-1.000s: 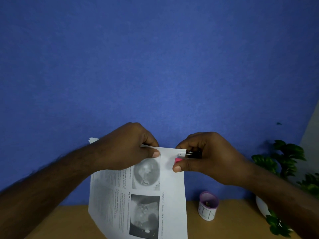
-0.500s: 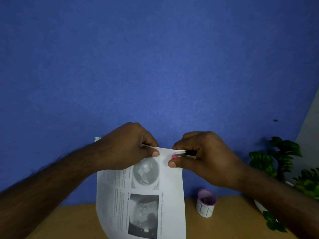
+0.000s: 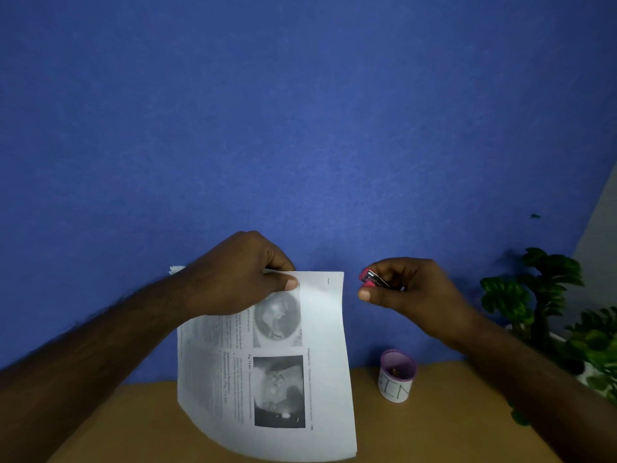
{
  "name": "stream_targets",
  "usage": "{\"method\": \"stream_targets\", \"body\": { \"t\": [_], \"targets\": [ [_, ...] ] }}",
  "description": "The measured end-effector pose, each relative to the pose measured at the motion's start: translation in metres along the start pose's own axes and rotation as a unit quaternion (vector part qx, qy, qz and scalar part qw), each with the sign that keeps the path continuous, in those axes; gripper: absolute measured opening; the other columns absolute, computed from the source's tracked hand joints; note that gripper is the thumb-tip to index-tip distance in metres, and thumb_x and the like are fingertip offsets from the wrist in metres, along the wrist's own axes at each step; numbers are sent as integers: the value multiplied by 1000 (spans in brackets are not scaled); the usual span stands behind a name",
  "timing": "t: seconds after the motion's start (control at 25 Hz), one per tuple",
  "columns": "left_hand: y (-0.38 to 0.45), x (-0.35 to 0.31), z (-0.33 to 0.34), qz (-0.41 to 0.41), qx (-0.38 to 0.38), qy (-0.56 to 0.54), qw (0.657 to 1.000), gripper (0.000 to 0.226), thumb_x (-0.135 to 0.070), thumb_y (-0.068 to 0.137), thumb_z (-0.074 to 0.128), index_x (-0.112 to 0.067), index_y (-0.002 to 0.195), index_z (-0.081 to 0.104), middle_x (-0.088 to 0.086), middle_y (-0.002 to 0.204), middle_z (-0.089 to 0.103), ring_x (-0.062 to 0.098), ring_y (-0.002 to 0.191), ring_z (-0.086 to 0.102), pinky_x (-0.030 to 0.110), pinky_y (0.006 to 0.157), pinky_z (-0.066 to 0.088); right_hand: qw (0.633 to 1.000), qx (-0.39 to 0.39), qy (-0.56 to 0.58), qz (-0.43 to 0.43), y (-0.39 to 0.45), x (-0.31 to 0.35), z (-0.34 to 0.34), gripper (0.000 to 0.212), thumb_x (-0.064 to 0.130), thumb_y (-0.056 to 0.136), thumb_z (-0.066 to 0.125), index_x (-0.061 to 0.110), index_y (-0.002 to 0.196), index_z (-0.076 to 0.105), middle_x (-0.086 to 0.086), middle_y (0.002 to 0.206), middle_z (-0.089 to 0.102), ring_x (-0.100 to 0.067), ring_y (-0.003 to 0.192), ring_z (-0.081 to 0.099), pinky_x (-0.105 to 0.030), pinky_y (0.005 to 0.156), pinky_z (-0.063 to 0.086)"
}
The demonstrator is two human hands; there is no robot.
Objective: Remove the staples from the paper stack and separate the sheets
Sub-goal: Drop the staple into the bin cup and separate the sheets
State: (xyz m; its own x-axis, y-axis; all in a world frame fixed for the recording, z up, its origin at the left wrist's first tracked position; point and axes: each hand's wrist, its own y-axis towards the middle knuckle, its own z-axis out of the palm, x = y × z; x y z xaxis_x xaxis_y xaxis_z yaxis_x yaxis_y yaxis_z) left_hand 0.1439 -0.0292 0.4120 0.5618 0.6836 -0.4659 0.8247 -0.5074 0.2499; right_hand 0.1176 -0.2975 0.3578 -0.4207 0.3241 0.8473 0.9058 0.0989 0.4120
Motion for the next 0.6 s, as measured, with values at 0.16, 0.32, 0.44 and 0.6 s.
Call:
{"method": "stream_targets", "body": {
  "t": [0.16,0.32,0.44,0.6],
  "targets": [
    [6,17,17,-8,-3,11,1000,29,-29,91,72,-2,80,75,19,79,72,24,66,65,33,69,49,991,-77,-1,106,-10,-63,4,17,10,75,82,1,85,71,5,54,63,-2,43,53,-15,48,45],
    [6,28,36,-31,-51,-2,998,13,-25,88,74,-14,86,81,-13,70,74,0,77,70,9,63,47,960,-162,-24,226,-38,-144,33,20,17,71,86,9,81,70,4,70,70,-5,61,63,-21,60,52],
    [4,36,50,-49,-98,-30,994,12,-23,90,73,-15,87,81,-15,71,74,-2,69,66,3,60,41,941,-161,-54,293,-71,-204,65,25,16,72,85,14,75,61,1,70,64,-17,69,63,-32,63,56],
    [-7,47,64,-56,-136,-51,988,13,-26,93,69,-22,87,79,-6,68,72,9,64,63,16,62,44,898,-108,-146,401,-116,-257,91,31,30,77,81,18,90,56,2,86,61,-9,76,56,-21,56,40]
  ]
}}
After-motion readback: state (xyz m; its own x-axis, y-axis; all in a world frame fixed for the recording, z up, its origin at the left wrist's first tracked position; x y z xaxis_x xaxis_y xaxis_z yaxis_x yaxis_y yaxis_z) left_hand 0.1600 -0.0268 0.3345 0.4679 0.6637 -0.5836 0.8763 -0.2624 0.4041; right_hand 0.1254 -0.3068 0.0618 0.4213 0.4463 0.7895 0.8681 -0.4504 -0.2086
